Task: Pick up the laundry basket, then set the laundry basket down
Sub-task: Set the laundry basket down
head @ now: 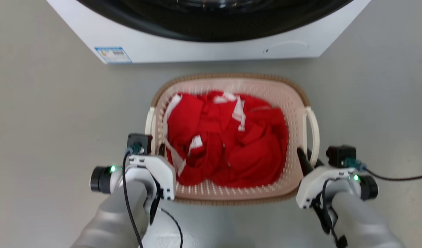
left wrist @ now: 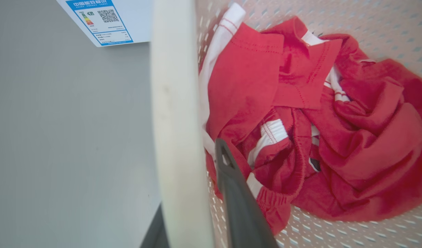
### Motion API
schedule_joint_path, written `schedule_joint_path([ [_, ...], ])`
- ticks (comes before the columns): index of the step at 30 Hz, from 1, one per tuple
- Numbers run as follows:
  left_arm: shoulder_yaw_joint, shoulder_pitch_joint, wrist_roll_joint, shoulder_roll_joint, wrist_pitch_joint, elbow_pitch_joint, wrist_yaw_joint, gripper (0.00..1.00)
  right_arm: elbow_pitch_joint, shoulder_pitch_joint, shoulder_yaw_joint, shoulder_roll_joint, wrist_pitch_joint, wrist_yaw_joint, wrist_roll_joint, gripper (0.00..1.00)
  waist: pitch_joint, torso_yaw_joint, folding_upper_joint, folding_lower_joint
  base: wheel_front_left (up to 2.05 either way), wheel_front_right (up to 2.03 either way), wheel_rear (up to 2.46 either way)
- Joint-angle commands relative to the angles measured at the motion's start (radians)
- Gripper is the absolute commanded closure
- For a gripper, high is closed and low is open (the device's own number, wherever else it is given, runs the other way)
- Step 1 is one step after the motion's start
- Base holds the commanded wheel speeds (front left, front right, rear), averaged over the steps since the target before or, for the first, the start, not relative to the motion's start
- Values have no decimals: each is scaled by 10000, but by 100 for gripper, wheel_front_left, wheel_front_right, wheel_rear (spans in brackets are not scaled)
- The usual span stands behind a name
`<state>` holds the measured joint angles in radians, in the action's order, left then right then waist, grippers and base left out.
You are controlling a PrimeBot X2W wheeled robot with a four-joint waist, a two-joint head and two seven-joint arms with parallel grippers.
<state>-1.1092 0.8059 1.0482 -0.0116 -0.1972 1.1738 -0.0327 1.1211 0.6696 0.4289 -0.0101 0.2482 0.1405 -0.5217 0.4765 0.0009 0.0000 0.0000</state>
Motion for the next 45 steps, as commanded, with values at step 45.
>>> schedule_joint_path([
  [45,2199,2430,-1788,705,-645,-1068,-462,100,-1289,2074,-2657,-401,136,-98,3224,100,4152,581,0,0,0,0,0],
])
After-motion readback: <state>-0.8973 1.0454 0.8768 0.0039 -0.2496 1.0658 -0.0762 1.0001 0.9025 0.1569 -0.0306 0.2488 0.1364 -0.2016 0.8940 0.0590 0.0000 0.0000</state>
